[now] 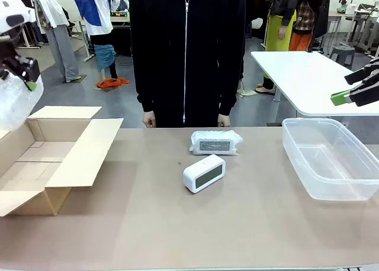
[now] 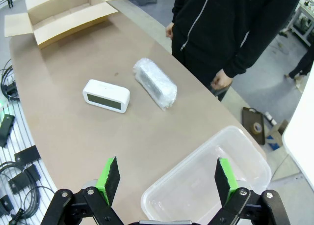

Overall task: Separate and place wrapped and unwrapped clocks.
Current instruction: If the picked Digital clock is wrapped, place it in the Package Box ; if not, place it in the Organizing box.

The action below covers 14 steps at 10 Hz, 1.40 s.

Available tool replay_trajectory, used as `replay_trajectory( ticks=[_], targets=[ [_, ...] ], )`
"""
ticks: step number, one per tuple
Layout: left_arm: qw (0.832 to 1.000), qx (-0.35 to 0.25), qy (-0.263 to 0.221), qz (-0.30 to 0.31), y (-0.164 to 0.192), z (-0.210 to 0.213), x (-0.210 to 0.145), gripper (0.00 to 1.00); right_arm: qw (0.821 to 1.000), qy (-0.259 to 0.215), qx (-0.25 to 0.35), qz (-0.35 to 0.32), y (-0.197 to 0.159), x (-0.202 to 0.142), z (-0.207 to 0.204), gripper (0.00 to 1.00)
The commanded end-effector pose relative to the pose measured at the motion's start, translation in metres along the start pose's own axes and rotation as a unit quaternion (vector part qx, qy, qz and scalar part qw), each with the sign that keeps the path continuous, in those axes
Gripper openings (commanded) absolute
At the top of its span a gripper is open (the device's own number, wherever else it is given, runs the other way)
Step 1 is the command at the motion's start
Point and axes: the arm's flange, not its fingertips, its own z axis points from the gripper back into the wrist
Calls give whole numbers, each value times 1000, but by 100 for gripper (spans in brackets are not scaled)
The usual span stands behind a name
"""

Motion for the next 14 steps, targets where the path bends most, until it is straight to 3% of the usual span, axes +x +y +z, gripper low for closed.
replay_trajectory(
  ticks=[1, 4, 7, 14],
  targets=[
    [999, -1, -29, -36, 14, -18, -11, 53, 1000, -4, 8, -3, 0, 0, -2, 100],
    [991, 2, -55, -119, 19, -34, -27, 53, 1000, -4, 8, -3, 0, 0, -2, 100],
    [990, -27, -78, -117, 23, -29, -31, 53, 1000, -4, 8, -3, 0, 0, -2, 100],
    [992, -11, -59, -113, 18, -33, -27, 53, 1000, -4, 8, -3, 0, 0, -2, 100]
  ],
)
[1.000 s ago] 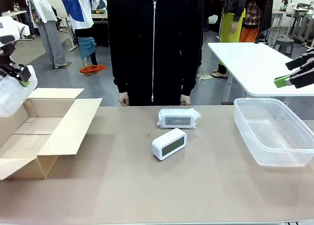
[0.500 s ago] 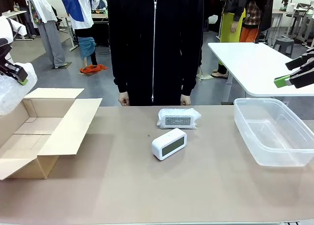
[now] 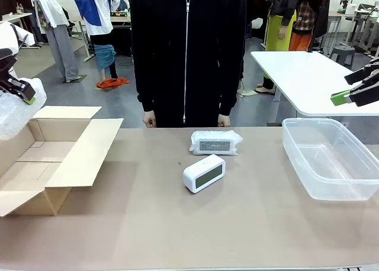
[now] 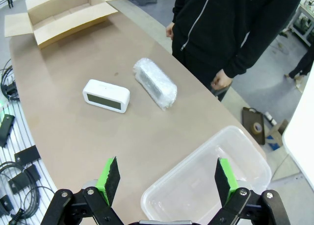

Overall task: Separate and place wrapped and unwrapped clocks.
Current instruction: If the picked Digital clock is wrapped, place it in the Package Box ; if not, place it in the Organizing box.

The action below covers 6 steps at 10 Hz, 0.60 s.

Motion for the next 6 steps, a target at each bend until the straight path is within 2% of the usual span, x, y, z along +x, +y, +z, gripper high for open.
replay_trajectory(
  ticks=[1, 4, 6],
  targets=[
    [1000, 2, -1, -2, 0, 1, 0, 53, 1000, -4, 8, -3, 0, 0, -2, 100],
    [1000, 0, 0, 0, 0, 0, 0, 53, 1000, -4, 8, -3, 0, 0, -2, 100],
    [999, 2, -14, -37, 38, 8, -13, 53, 1000, -4, 8, -3, 0, 0, -2, 100]
  ],
)
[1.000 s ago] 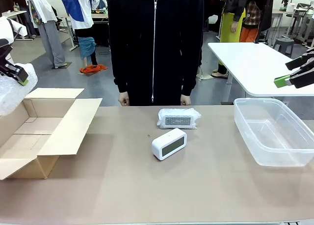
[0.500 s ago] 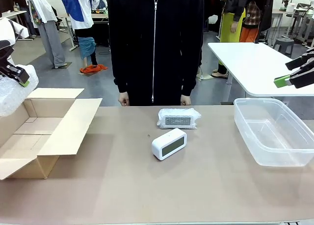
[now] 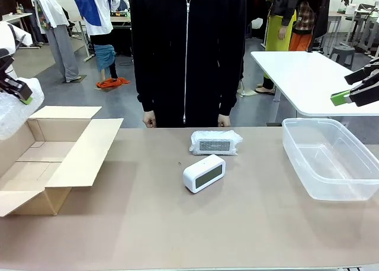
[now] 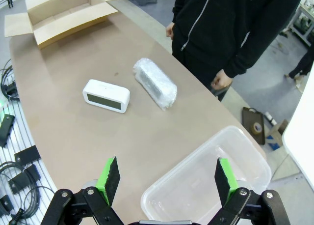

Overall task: Separate and place wrapped and unwrapped clocks.
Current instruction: If the picked Digital clock is wrapped, place it in the Package Box ; if not, place it in the Organizing box.

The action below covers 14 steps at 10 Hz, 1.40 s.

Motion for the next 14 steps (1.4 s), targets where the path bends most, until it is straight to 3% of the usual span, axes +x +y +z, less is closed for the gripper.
replay_trajectory(
  ticks=[1, 5, 7, 9, 11, 14],
  targets=[
    [999, -1, -4, -43, 47, 6, -14, 53, 1000, -4, 8, -3, 0, 0, -2, 100],
    [996, -30, 25, -79, 66, -42, -18, 53, 1000, -4, 8, -3, 0, 0, -2, 100],
    [995, -74, 28, -59, 57, -59, -14, 53, 1000, -4, 8, -3, 0, 0, -2, 100],
    [993, -111, 39, -2, 47, -65, -6, 53, 1000, -4, 8, -3, 0, 0, -2, 100],
    [993, -102, 55, 33, 34, -78, -6, 53, 1000, -4, 8, -3, 0, 0, -2, 100],
    [990, -104, 92, -11, 7, -108, -11, 53, 1000, -4, 8, -3, 0, 0, -2, 100]
  ],
)
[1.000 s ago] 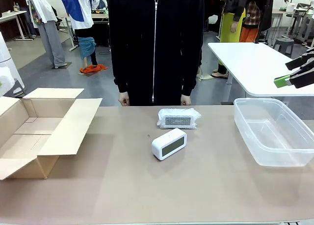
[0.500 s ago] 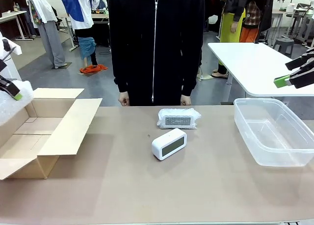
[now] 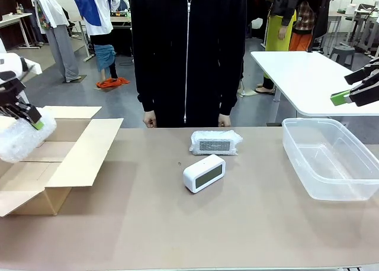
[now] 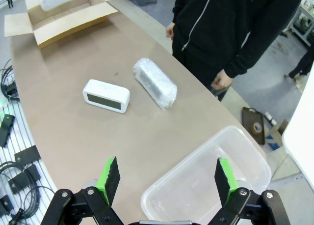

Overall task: Separate and place wrapped and unwrapped clocks.
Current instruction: If the picked Digital clock is wrapped, place it in the Package Box ; if not, place it in the Organizing box.

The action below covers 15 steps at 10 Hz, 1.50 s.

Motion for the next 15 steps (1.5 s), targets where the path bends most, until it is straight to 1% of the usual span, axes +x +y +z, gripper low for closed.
replay_trajectory(
  ticks=[1, 2, 4, 6, 9, 10, 11, 12, 13, 14, 15],
  targets=[
    [999, 21, 35, -27, -6, -26, 5, 53, 1000, -4, 8, -3, 0, 0, -2, 100],
    [998, 30, 50, -32, -4, -41, 12, 53, 1000, -4, 8, -3, 0, 0, -2, 100],
    [996, 44, 59, -42, -2, -62, 27, 53, 1000, -4, 8, -3, 0, 0, -2, 100],
    [996, 50, 64, -34, 4, -73, 40, 53, 1000, -4, 8, -3, 0, 0, -2, 100],
    [996, 52, 71, -29, 12, -82, 45, 53, 1000, -4, 8, -3, 0, 0, -2, 100],
    [996, 43, 79, -26, 12, -83, 44, 72, 1000, -4, 8, -3, 0, 0, -2, 100],
    [995, 42, 83, -26, 14, -82, 45, 73, 1000, -4, 8, -3, 0, 0, -2, 100],
    [995, 40, 85, -26, 13, -82, 45, 92, 1000, -4, 8, -3, 0, 0, -2, 100],
    [995, 38, 85, -26, 13, -82, 45, 76, 1000, -4, 8, -3, 0, 0, -2, 100],
    [995, 36, 85, -28, 13, -82, 45, 100, 1000, -4, 8, -3, 0, 0, -2, 100],
    [995, 35, 84, -32, 12, -81, 44, 95, 1000, -4, 8, -3, 0, 0, -2, 100]
  ],
)
